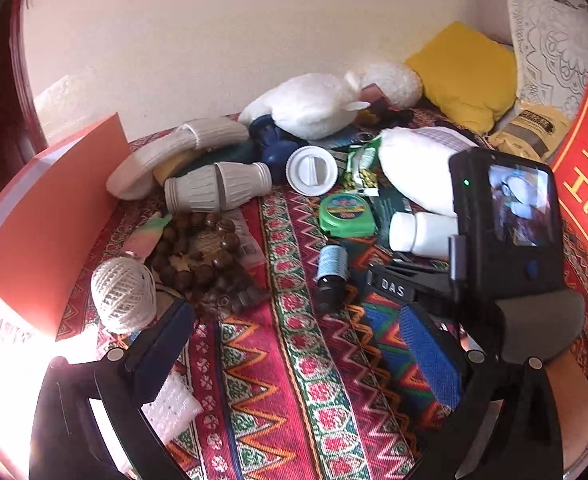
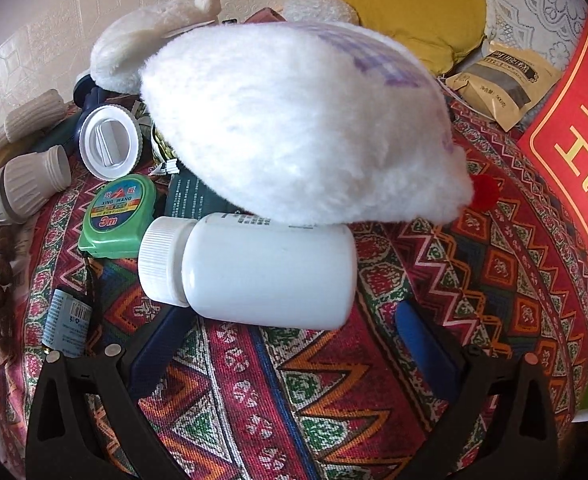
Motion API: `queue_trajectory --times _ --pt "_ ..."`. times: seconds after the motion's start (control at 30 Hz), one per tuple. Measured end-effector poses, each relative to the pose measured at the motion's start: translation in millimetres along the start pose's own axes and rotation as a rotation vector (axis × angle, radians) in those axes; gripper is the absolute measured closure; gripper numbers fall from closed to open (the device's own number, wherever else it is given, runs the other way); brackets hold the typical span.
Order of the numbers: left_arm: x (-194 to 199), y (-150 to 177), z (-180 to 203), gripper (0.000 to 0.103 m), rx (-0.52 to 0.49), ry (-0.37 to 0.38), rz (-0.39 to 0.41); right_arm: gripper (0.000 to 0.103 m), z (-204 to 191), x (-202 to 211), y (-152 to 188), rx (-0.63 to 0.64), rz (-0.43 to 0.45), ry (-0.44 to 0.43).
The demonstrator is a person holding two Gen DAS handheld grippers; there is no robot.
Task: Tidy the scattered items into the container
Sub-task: 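Move the left tool to the white twine ball and grasp it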
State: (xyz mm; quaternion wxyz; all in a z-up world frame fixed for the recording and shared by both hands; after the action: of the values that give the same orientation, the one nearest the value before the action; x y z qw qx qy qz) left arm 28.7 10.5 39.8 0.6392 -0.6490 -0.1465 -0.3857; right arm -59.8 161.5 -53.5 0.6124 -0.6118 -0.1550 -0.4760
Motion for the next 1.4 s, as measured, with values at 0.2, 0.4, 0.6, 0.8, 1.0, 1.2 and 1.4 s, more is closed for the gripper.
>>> queue_trajectory --times 0.2,0.4,0.6,0.8,1.0,1.2,1.4 --pt "-1 0 -5 0.000 0.016 -0.001 -0.007 0.001 -1 0 0 0.001 0.000 0.001" --pt "1 2 -14 0.000 0.043 0.001 -0.008 0.001 0 0 0 0.001 0.000 0.001" --pt "4 5 -17 0.000 0.041 -0.004 -0.009 0.001 0 0 -1 0.001 0.000 0.001" --pt "9 3 -20 0.000 0.055 -0.007 0.007 0.001 0 0 0 0.001 -0.001 0.001" --pt "12 -1 -23 0.000 0.070 -0.012 0.023 0.001 -1 0 0 0.001 0.000 0.002" --pt "13 -2 -27 0.000 0.087 -0.020 0.032 0.001 -1 0 0 0.001 0.000 0.002" --pt "12 -3 -34 0.000 0.107 -0.039 0.035 0.001 -1 0 0 0.001 0.000 0.003"
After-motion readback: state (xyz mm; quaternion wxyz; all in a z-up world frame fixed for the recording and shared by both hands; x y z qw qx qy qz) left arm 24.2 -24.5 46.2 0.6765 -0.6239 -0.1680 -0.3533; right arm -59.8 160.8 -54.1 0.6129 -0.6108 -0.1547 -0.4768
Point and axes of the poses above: each gripper's, at about its wrist camera, not at the fingertips, and x roughly against the way its jaws point, z to its right, y to its underside, the point moved 5 cm from there along -x, roughly the way its jaws point, and after that the axes turned 13 degrees about y, right-handed, at the moved point
